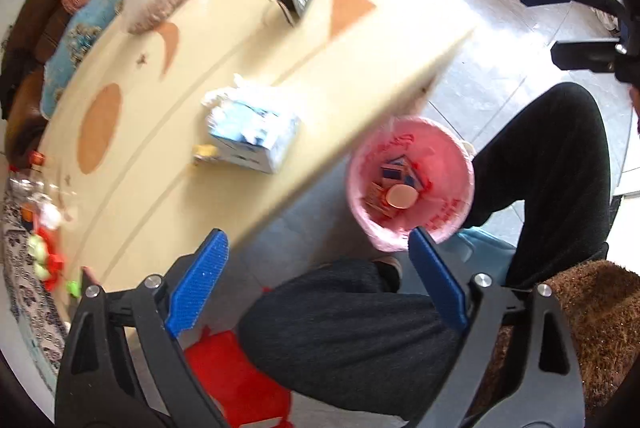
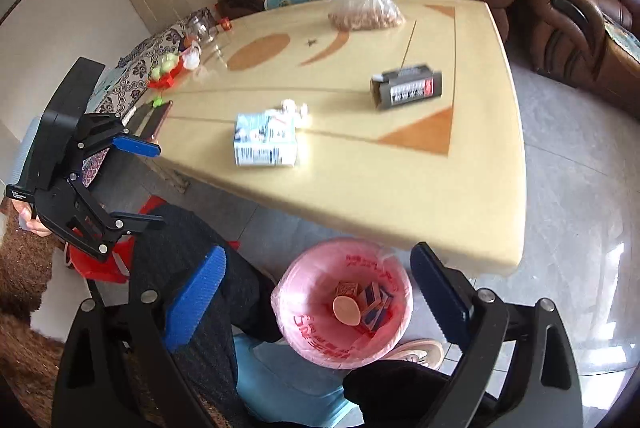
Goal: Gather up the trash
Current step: 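Move the left tool to the blue milk carton while the right tool approaches the grey box, then close the right tool on the grey box while the left tool grasps the milk carton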
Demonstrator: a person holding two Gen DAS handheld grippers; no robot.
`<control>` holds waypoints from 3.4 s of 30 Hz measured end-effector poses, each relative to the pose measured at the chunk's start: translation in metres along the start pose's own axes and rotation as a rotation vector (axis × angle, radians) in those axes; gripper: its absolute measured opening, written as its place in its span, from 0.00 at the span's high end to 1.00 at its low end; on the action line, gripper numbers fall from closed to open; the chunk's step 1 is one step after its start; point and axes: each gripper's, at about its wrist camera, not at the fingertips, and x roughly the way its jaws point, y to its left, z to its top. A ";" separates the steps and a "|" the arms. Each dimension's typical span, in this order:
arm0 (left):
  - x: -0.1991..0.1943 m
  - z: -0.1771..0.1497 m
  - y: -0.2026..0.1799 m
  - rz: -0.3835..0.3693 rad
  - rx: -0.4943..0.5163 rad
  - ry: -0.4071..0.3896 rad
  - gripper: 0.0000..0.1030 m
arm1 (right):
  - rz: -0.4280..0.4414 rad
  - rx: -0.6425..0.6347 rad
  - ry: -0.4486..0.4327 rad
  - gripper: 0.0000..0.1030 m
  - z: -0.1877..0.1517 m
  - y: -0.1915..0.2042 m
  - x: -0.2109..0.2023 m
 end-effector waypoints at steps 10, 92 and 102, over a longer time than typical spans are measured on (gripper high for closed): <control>-0.083 0.067 0.064 0.010 0.077 0.000 0.11 | -0.054 -0.273 0.048 0.07 0.136 0.010 -0.038; 0.163 0.114 0.044 -0.290 0.290 0.414 0.11 | -0.005 -0.822 0.679 0.56 0.172 -0.067 0.290; 0.159 0.110 0.049 -0.268 0.258 0.389 0.22 | -0.051 -0.608 0.576 0.67 0.156 -0.072 0.278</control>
